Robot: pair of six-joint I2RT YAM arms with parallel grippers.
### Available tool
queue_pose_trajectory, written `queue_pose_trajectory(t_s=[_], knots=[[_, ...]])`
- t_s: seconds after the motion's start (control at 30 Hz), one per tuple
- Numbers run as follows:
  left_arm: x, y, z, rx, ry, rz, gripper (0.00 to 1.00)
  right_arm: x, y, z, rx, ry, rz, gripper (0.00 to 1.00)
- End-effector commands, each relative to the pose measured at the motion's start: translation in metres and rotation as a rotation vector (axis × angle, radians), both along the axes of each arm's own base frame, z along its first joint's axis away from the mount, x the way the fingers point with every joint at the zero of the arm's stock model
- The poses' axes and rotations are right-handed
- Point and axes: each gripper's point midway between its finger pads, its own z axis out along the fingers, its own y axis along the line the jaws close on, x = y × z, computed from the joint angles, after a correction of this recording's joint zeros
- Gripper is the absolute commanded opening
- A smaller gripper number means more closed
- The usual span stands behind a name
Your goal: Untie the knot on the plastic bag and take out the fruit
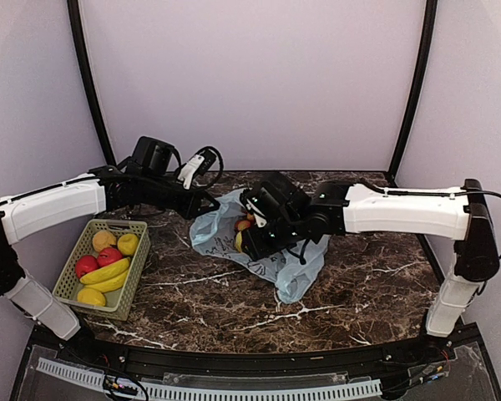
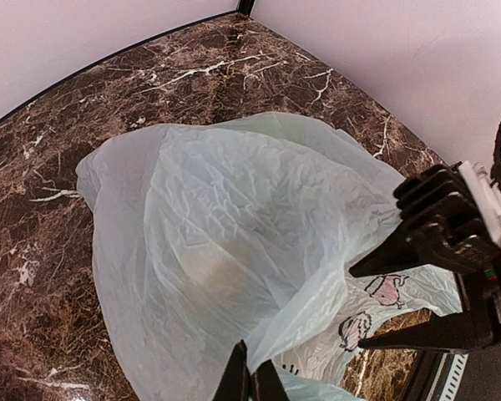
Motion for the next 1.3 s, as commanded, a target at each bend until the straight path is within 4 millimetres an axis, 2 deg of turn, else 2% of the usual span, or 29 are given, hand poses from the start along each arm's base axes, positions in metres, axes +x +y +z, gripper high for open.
queue_pose_trajectory(t_s=[0.0,0.07,0.13,0.23,0.37,0.47,0.53,0.6,0.67,0.8,0.93,1.07,1.27], knots=[[-0.003,0.007,0.014,-0.014,-0.041,0.006,0.01,0.003,-0.040,-0.030,-0.141,0.026,-0.142,0.55],[-0.003,0.007,0.014,-0.010,-0.044,0.010,0.01,-0.002,-0.060,-0.049,-0.204,0.060,-0.183,0.57],[-0.002,0.009,0.014,-0.001,-0.050,0.017,0.01,-0.007,-0.083,-0.061,-0.261,0.078,-0.230,0.66],[0.000,0.012,0.015,0.006,-0.061,0.033,0.01,-0.014,-0.119,-0.071,-0.339,0.096,-0.310,0.77],[0.000,0.014,0.018,0.009,-0.075,0.040,0.01,-0.026,-0.166,-0.080,-0.412,0.132,-0.413,0.82],[0.001,0.016,0.020,0.014,-0.084,0.045,0.01,-0.033,-0.188,-0.082,-0.413,0.146,-0.457,0.83],[0.001,0.015,0.019,0.014,-0.082,0.042,0.01,-0.034,-0.193,-0.080,-0.398,0.147,-0.465,0.84],[-0.002,0.012,0.017,0.004,-0.072,0.021,0.01,-0.032,-0.186,-0.073,-0.363,0.136,-0.437,0.85],[-0.005,0.006,0.016,-0.014,-0.059,-0.013,0.01,-0.028,-0.168,-0.062,-0.298,0.122,-0.384,0.86],[-0.014,-0.003,0.013,-0.027,-0.042,-0.068,0.01,-0.023,-0.114,-0.023,-0.140,0.067,-0.258,0.86],[-0.019,-0.008,0.010,-0.013,-0.045,-0.092,0.01,-0.022,-0.066,0.004,-0.005,0.034,-0.150,0.77],[-0.024,-0.013,0.009,-0.014,-0.039,-0.112,0.01,-0.013,-0.031,0.007,0.101,0.018,-0.104,0.68],[-0.028,-0.016,0.011,-0.020,-0.042,-0.125,0.01,0.019,-0.011,0.001,0.101,0.006,-0.157,0.60]])
